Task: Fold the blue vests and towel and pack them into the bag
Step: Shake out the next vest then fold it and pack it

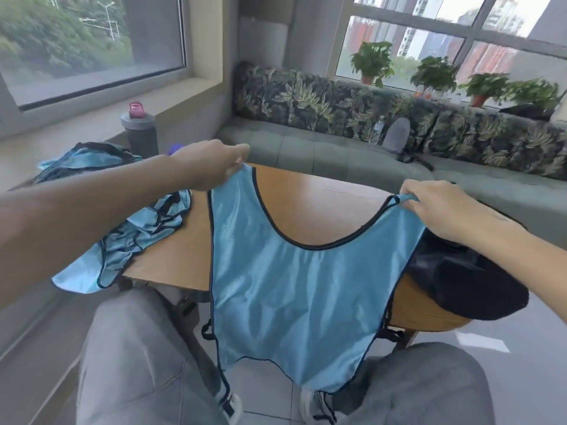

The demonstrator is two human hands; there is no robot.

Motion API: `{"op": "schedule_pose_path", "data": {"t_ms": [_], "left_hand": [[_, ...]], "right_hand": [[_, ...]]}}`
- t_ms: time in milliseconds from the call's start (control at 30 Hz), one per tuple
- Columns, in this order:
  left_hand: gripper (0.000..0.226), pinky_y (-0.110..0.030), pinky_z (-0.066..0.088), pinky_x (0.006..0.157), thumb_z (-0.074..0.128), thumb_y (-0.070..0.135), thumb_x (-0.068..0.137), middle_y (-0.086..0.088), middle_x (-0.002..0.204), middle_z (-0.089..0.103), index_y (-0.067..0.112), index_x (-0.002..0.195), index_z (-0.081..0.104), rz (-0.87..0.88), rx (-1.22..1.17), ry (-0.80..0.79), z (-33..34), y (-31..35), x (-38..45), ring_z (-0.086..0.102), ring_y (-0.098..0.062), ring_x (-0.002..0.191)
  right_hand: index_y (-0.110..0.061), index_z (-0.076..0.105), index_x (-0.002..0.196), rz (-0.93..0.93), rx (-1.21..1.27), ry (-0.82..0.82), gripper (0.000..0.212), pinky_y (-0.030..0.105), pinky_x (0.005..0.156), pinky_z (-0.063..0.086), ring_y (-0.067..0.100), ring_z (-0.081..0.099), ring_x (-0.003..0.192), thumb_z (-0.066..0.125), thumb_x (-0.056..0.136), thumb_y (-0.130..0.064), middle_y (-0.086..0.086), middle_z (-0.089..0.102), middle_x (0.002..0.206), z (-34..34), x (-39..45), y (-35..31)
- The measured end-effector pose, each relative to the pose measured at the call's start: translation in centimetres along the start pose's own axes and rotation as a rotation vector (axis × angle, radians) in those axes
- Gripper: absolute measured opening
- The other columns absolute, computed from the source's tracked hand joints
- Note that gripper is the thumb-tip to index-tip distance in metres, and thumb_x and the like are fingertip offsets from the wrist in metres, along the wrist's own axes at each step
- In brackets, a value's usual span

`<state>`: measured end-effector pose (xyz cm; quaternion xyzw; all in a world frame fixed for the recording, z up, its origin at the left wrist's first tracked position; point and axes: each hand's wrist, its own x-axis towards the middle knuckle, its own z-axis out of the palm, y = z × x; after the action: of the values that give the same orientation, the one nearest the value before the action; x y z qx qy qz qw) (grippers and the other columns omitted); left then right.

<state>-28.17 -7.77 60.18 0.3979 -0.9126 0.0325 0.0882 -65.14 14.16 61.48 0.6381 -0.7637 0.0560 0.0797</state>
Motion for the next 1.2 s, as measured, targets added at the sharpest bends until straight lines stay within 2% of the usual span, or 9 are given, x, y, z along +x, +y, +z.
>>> {"op": "schedule_pose_path", "data": {"t_ms": [167, 367, 467, 667, 833, 933, 1033, 1133, 1200], "left_hand": [[0.023, -0.045, 0.052, 0.075, 0.042, 0.028, 0.106, -0.013, 0.1, 0.065, 0.018, 0.125, 0.051, -0.031, 0.025, -0.03, 6.4, -2.2, 4.6, 0.061, -0.034, 0.084], [0.01, -0.044, 0.047, 0.06, 0.041, 0.026, 0.106, -0.014, 0.079, 0.055, 0.017, 0.103, 0.041, -0.044, 0.022, -0.115, 14.0, -4.0, 8.4, 0.056, -0.035, 0.066], [0.014, -0.04, 0.038, 0.054, 0.041, 0.024, 0.107, -0.009, 0.069, 0.045, 0.016, 0.096, 0.036, -0.071, 0.009, -0.161, 17.4, -3.6, 9.2, 0.046, -0.029, 0.057], [0.024, -0.036, 0.025, 0.045, 0.053, 0.004, 0.095, -0.007, 0.084, 0.047, 0.016, 0.103, 0.033, -0.087, 0.04, -0.159, 22.0, -2.5, 8.2, 0.049, -0.033, 0.06], [0.024, -0.046, 0.05, 0.071, 0.062, 0.004, 0.086, -0.016, 0.11, 0.05, 0.007, 0.108, 0.052, 0.113, 0.195, 0.059, 22.8, -2.6, 6.0, 0.05, -0.036, 0.094], [0.023, -0.044, 0.05, 0.067, 0.062, -0.009, 0.072, -0.014, 0.09, 0.054, 0.007, 0.087, 0.056, 0.348, 0.268, 0.06, 23.4, -2.4, 4.1, 0.053, -0.034, 0.083], [0.036, -0.039, 0.049, 0.056, 0.063, -0.018, 0.066, -0.008, 0.081, 0.048, 0.012, 0.082, 0.051, 0.295, 0.146, -0.038, 24.0, -1.9, 2.7, 0.049, -0.024, 0.071], [0.02, -0.039, 0.051, 0.072, 0.065, -0.008, 0.077, -0.01, 0.095, 0.059, 0.006, 0.09, 0.064, 0.245, 0.125, -0.068, 24.7, -1.4, 2.7, 0.057, -0.028, 0.086], [0.017, -0.043, 0.047, 0.09, 0.061, 0.016, 0.09, -0.016, 0.116, 0.063, 0.005, 0.098, 0.072, 0.239, 0.186, -0.183, 25.5, -1.2, 3.2, 0.058, -0.033, 0.109]], "right_hand": [[-0.01, 0.048, 0.1, -0.02, -0.097, -0.057, 0.011, 0.042, 0.065, 0.034, 0.039, 0.061, 0.085, 0.048, 0.105, -0.02, 0.018, 0.063, 0.092, 6.4, 5.3, 1.1], [-0.004, 0.055, 0.104, 0.047, -0.046, -0.167, 0.016, 0.042, 0.073, 0.036, 0.042, 0.06, 0.1, 0.051, 0.104, -0.019, 0.025, 0.063, 0.108, 14.9, 10.9, 2.1], [-0.006, 0.059, 0.101, 0.089, -0.051, -0.231, 0.012, 0.041, 0.068, 0.043, 0.041, 0.063, 0.093, 0.054, 0.103, -0.016, 0.023, 0.066, 0.103, 18.9, 11.8, 2.2], [-0.006, 0.053, 0.096, 0.094, 0.005, -0.117, 0.003, 0.043, 0.067, 0.045, 0.038, 0.053, 0.094, 0.056, 0.097, -0.007, 0.016, 0.053, 0.098, 24.7, 11.3, 2.1], [-0.006, 0.054, 0.098, 0.155, -0.063, 0.07, 0.026, 0.039, 0.058, 0.045, 0.032, 0.046, 0.094, 0.066, 0.082, 0.01, 0.012, 0.044, 0.103, 25.8, 10.0, 1.1], [-0.006, 0.054, 0.093, 0.147, -0.09, 0.099, 0.029, 0.037, 0.05, 0.044, 0.03, 0.045, 0.089, 0.063, 0.076, 0.017, 0.009, 0.043, 0.097, 25.8, 8.9, 0.5], [-0.008, 0.053, 0.094, 0.171, -0.074, 0.102, 0.029, 0.04, 0.051, 0.046, 0.03, 0.048, 0.087, 0.061, 0.079, 0.015, 0.009, 0.044, 0.095, 25.8, 8.1, 0.3], [-0.005, 0.056, 0.093, 0.245, 0.03, 0.041, 0.013, 0.04, 0.056, 0.043, 0.036, 0.054, 0.087, 0.056, 0.089, 0.007, 0.012, 0.05, 0.096, 25.6, 7.4, -0.3], [-0.004, 0.059, 0.107, 0.32, 0.072, -0.008, 0.013, 0.044, 0.074, 0.046, 0.037, 0.053, 0.102, 0.055, 0.096, -0.006, 0.014, 0.053, 0.11, 25.8, 7.0, -0.7]]}}
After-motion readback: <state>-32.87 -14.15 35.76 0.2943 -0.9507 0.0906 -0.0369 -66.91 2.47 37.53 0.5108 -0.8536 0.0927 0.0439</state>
